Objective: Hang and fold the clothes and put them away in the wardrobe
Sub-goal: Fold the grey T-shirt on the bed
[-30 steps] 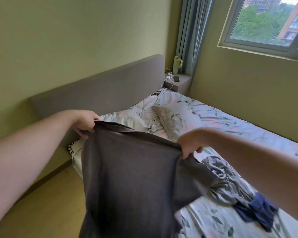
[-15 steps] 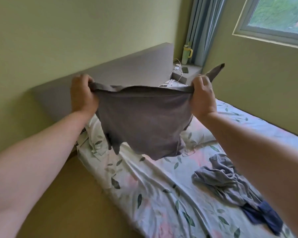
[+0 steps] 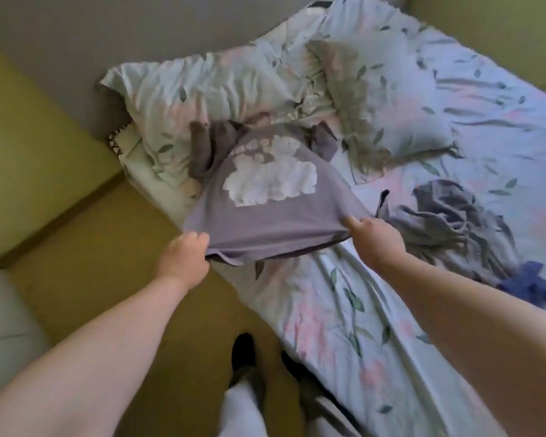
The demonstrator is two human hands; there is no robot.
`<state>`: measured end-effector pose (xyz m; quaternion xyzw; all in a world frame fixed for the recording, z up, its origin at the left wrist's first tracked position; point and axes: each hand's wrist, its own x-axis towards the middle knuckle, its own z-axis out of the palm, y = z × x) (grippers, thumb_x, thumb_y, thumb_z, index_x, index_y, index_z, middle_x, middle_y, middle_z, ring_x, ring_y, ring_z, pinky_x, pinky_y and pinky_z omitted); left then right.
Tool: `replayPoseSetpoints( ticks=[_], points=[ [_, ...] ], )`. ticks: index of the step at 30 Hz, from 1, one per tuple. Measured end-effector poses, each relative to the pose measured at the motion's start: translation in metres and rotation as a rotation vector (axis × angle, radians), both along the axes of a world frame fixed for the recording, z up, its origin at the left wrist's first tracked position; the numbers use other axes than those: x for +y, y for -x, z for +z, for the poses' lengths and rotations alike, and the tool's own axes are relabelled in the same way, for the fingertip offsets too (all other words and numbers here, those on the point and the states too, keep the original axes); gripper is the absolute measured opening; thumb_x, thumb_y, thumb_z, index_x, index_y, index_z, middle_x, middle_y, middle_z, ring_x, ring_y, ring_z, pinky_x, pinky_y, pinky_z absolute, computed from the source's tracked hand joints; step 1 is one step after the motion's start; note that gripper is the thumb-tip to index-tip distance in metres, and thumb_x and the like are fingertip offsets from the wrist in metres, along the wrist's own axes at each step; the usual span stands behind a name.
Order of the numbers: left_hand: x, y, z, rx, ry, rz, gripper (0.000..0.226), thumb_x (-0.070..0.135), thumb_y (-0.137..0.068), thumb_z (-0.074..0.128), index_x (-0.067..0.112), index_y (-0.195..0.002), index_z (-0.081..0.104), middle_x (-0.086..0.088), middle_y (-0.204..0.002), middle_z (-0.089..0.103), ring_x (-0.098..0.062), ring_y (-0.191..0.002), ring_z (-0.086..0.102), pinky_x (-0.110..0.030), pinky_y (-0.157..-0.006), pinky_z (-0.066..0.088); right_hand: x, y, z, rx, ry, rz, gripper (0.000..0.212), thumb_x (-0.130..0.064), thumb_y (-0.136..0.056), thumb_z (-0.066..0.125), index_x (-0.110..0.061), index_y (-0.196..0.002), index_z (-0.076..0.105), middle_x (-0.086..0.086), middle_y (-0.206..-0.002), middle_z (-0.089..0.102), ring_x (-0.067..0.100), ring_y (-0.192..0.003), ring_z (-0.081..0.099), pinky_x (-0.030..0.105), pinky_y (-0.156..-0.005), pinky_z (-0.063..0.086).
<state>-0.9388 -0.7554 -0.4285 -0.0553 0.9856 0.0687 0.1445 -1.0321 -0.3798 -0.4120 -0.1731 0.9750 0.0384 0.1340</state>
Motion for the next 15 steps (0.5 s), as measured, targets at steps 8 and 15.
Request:
replayPoseSetpoints(
  ticks=[8, 15],
  points=[
    [0.034, -0.061, -0.158, -0.443, 0.372, -0.368, 0.016, 0.024, -0.096, 0.05, 0.019, -0.109, 0.058, -0.003, -0.113, 0.064, -0.025, -0.106, 0.061, -0.034, -0.075, 0.039, 0.024, -0.076, -0.163, -0.367, -0.24, -0.053, 0.02, 0.004, -0.084, 0.05, -0.014, -0.089, 0.044, 0.003, -0.071, 0.046, 0.023, -0.057, 0.046, 0.03, -0.049, 0.03],
    [0.06, -0.089, -0.201, -0.604, 0.537, -0.522, 0.026, 0.007, -0.086, 0.056, 0.021, -0.105, 0.065, 0.0, -0.105, 0.063, -0.025, -0.1, 0.061, -0.034, -0.072, 0.036, 0.036, -0.108, -0.204, -0.424, -0.33, -0.005, 0.027, 0.004, -0.081, 0.052, -0.018, -0.071, 0.041, 0.004, -0.089, 0.064, 0.031, -0.076, 0.062, 0.032, -0.064, 0.035]
  ],
)
